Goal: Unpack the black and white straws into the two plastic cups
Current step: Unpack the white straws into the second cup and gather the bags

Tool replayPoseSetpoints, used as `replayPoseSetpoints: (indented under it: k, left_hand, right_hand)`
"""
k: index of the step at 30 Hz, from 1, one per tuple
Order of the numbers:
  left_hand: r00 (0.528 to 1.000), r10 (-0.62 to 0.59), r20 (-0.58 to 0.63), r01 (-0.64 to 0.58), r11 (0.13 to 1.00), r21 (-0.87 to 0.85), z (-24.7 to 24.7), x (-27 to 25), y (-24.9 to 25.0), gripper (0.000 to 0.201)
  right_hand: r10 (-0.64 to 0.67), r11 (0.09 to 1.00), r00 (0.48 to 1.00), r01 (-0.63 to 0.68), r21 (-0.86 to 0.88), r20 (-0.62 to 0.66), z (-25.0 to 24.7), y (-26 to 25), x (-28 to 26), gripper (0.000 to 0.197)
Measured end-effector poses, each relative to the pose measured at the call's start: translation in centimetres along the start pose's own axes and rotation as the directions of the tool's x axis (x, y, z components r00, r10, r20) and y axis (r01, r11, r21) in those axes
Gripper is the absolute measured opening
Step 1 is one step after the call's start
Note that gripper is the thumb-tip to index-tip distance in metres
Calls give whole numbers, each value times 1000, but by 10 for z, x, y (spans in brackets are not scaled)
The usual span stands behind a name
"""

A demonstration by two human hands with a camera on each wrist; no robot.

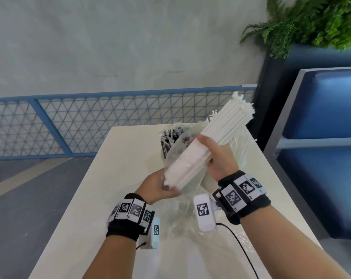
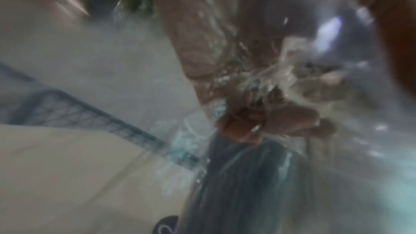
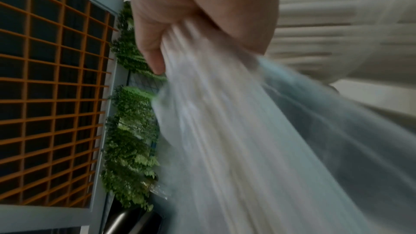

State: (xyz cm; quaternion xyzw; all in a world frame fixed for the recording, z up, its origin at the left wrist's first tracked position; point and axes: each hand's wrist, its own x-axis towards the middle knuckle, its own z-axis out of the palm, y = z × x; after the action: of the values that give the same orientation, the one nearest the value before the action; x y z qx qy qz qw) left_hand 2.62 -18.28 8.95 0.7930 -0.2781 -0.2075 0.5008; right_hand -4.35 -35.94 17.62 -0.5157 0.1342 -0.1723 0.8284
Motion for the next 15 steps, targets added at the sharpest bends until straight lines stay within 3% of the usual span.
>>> replayPoseSetpoints:
  k: [5,8,12,15]
  left_hand:
    - [994,-53,-100,46,996,-73,-4,-1,-17,29]
    - [984,-89,-155,85,996,-34,-6,-1,-26,18]
    - [970,-84,-227,93,995,33,-13,-5,-36,27]
    - [970,-54,-238,58,998,7,-15,-10,-23,10]
  right_hand:
    - [-103,994,957,108,3,-273,-11,-28,12,23]
    - [-149,989,933,146,-31,-327,-17,-39,9,13]
    - [-260,965,906,259,-49,-334,-27,-57,4,17]
    - [-368,929,863,322,-184,-347,-32,-68,9,24]
